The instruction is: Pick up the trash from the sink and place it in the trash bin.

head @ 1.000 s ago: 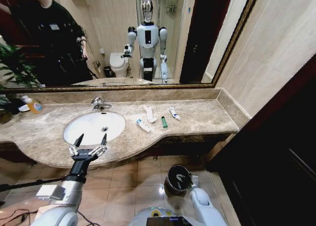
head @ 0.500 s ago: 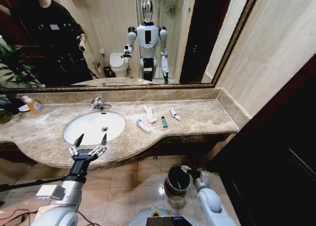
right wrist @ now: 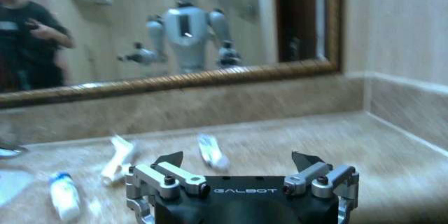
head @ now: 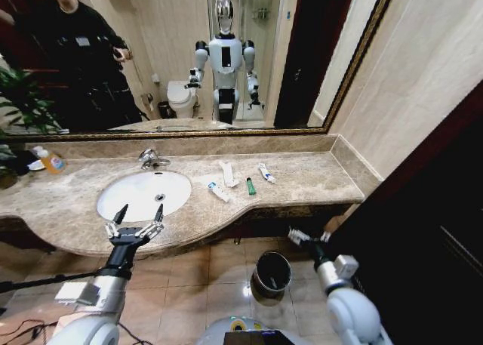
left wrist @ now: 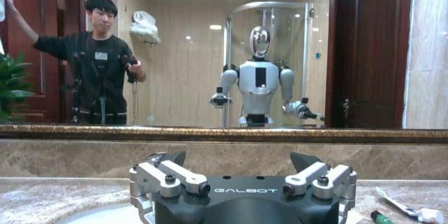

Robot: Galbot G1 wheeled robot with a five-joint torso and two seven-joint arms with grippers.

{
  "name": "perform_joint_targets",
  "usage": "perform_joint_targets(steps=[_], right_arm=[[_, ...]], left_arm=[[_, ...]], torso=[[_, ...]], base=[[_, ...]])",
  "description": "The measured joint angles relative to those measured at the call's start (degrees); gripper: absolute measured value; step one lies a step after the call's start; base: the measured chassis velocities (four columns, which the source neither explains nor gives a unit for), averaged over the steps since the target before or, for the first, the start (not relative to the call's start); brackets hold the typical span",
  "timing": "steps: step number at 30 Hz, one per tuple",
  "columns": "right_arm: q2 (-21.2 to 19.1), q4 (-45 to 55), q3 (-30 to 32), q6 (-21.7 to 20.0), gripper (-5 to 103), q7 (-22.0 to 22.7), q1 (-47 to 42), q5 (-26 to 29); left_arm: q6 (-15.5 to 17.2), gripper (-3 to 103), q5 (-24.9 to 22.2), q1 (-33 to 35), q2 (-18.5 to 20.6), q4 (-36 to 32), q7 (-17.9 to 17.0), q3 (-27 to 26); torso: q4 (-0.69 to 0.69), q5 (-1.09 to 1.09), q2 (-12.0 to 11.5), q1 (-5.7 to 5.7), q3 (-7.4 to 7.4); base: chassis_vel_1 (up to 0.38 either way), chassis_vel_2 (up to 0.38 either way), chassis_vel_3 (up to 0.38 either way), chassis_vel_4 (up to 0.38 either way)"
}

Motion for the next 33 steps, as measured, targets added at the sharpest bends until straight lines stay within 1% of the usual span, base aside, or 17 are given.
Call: perform_joint_targets(steps=[2,3,4,6,9,10,12,13,15,16,17,20,21,22,25,30,33], right_arm=[[-2.32,-2.22,0.32,-0.86,100,-4.17,3.48,0.41],[-2.32,-2.22,0.32,-0.86,100,-4.17,3.48,0.41],[-3.59,-5.06,0.89,-0.89,100,-8.74,5.79,0.21],[-4.55,-8.88,1.01,-0.95,100,-13.44,8.84,-0.21],[-4.86,-11.73,0.27,-1.51,100,-15.45,12.16,0.17],[-4.91,-12.2,0.01,-1.66,100,-15.59,12.87,0.37],[-5.01,-15.61,-1.73,-2.61,100,-15.48,17.96,1.52],[-5.01,-15.61,-1.73,-2.61,100,-15.48,17.96,1.52],[-4.95,-18.88,-2.73,-3.03,100,-14.54,21.86,1.93],[-4.95,-18.88,-2.73,-3.03,100,-14.54,21.86,1.93],[-4.88,-20.21,-3.08,-3.21,100,-14.0,23.14,2.19],[-4.0,-25.81,-4.26,-3.36,100,-11.16,27.73,2.8],[-4.0,-25.81,-4.26,-3.36,100,-11.16,27.73,2.8],[-3.27,-28.56,-4.82,-3.24,100,-9.93,29.54,3.35],[-1.72,-32.99,-5.5,-2.38,100,-9.21,32.37,3.91],[1.08,-40.55,-6.84,0.89,100,-9.58,37.88,3.57],[1.63,-42.36,-7.48,1.12,100,-9.8,39.33,3.18]], left_arm=[[0.0,100,0.0,0.01,0.0,0.0,0.0,0.0],[0.0,100,0.0,0.01,0.0,0.0,0.0,0.0],[0.0,100,0.0,0.0,0.0,0.0,0.0,0.0],[0.0,100,0.0,0.0,0.0,0.0,0.01,0.0],[0.0,100,0.0,0.0,0.0,0.0,0.0,0.0],[0.0,100,0.0,0.0,0.0,0.0,0.0,0.0],[0.0,100,0.0,0.0,0.0,0.0,0.0,0.0],[0.0,100,0.0,0.0,0.0,0.0,0.0,0.0],[0.0,100,0.0,0.0,0.0,0.0,0.0,0.0],[0.0,100,0.0,0.0,0.0,0.0,0.0,0.0],[0.0,100,0.0,0.0,0.0,0.0,0.0,0.0],[0.0,100,0.0,0.0,0.0,0.0,0.0,0.0],[0.0,100,0.0,0.0,0.0,0.0,0.0,0.0],[0.0,100,0.0,0.0,0.0,0.0,-0.01,0.0],[0.0,100,0.0,0.0,0.0,0.0,0.0,0.0],[0.0,100,0.0,0.0,0.0,0.0,0.0,0.0],[0.0,100,0.0,0.0,0.0,0.0,0.0,0.0]], torso=[[0.0,0.0,0.0,0.01,0.0],[0.0,0.0,0.0,0.01,0.0],[0.0,0.0,0.0,0.01,0.0],[-0.01,0.01,0.0,0.01,0.01],[-0.01,0.01,0.0,0.01,0.0],[-0.01,0.01,0.0,0.01,0.01],[0.0,0.01,0.0,0.01,0.01],[0.0,0.01,0.0,0.01,0.01],[0.01,0.0,0.0,0.01,0.01],[0.01,0.0,0.0,0.01,0.01],[-0.01,0.0,0.0,0.01,0.01],[-0.01,0.0,0.0,0.01,0.01],[-0.01,0.0,0.0,0.01,0.01],[0.0,0.0,0.0,0.01,0.01],[0.0,0.0,-0.01,0.01,0.01],[0.0,-0.02,0.0,0.01,0.0],[0.0,0.0,-0.01,0.01,0.0]], base=[[0.0,0.0,0.0,0.0],[0.0,0.0,0.0,0.0],[0.0,0.0,0.0,0.0],[0.0,0.0,0.0,0.0],[0.0,0.0,0.0,0.0],[0.0,0.0,0.0,0.0],[0.0,0.0,0.0,0.0],[0.0,0.0,0.0,0.0],[0.0,0.0,0.0,0.0],[0.0,0.0,0.0,0.0],[0.0,0.0,0.0,0.0],[0.0,0.0,0.0,0.0],[0.0,0.0,0.0,0.0],[0.0,0.0,0.0,0.0],[0.0,0.0,0.0,0.0],[0.0,0.0,0.0,0.0],[0.0,0.0,0.0,0.0]])
